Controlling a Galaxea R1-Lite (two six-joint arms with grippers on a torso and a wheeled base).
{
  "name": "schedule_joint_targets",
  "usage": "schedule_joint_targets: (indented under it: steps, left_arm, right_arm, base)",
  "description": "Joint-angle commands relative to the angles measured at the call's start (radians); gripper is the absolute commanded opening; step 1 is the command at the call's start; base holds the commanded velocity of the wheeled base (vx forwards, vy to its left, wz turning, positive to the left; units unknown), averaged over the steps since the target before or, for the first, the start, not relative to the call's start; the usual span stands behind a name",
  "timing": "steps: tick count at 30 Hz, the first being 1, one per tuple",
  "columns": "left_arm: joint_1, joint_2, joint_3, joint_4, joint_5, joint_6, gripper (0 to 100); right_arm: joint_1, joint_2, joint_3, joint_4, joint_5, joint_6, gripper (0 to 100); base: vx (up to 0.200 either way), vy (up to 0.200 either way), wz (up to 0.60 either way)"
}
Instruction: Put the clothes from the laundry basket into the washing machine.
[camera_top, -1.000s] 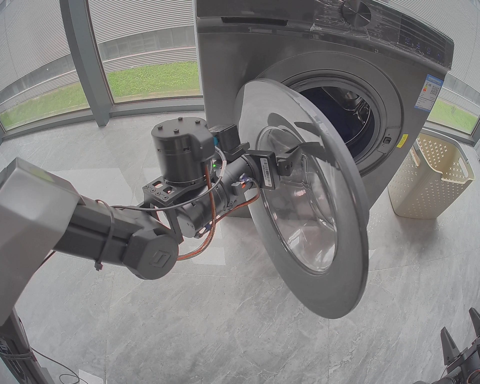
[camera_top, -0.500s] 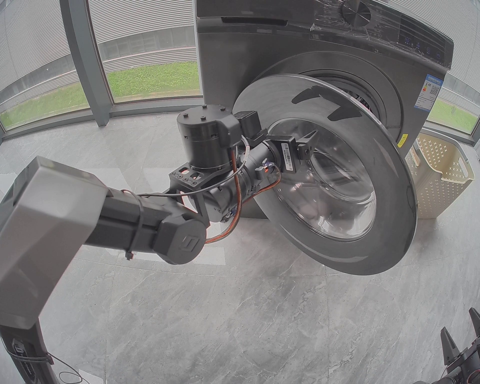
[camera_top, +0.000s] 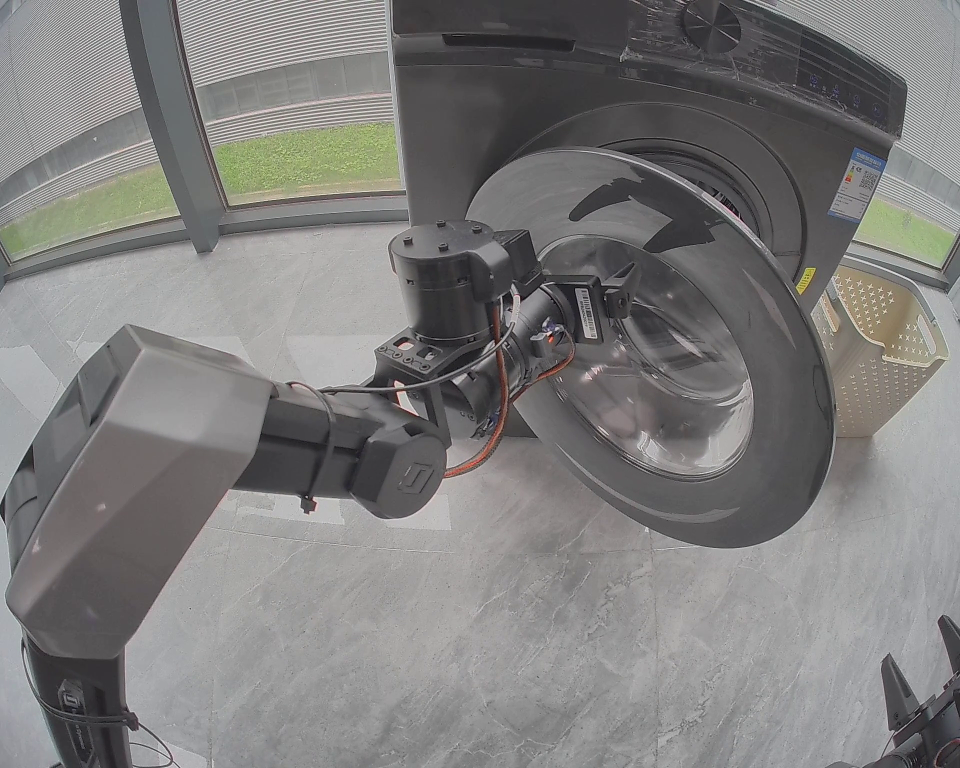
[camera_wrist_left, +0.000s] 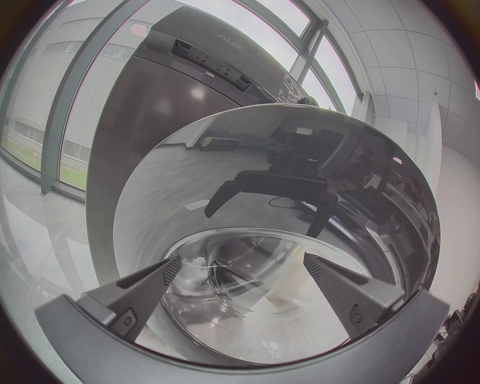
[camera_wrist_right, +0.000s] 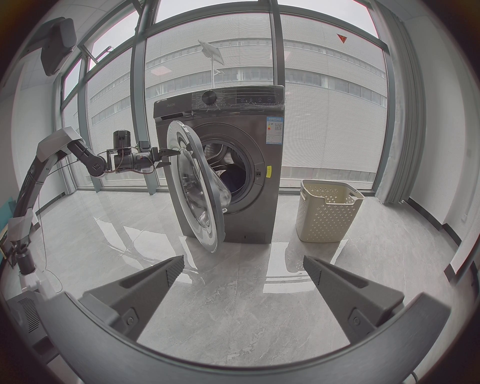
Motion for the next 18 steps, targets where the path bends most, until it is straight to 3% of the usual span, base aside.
schedule_joint_targets:
  steps: [1, 18]
  left_arm:
    - [-0.001, -0.001, -0.003, -0.002, -0.002, -0.002, 100]
    - [-0.008, 0.076, -0.198, 0.097, -0.008, -0.002, 100]
  right_arm:
    - [0.0, -0.002, 0.01, 0.0, 0.001, -0.001, 100]
    - [0.0, -0.002, 0.01, 0.0, 0.001, -0.001, 100]
  base:
    - [0.0, 0.0, 0.0]
    - [0.0, 0.0, 0.0]
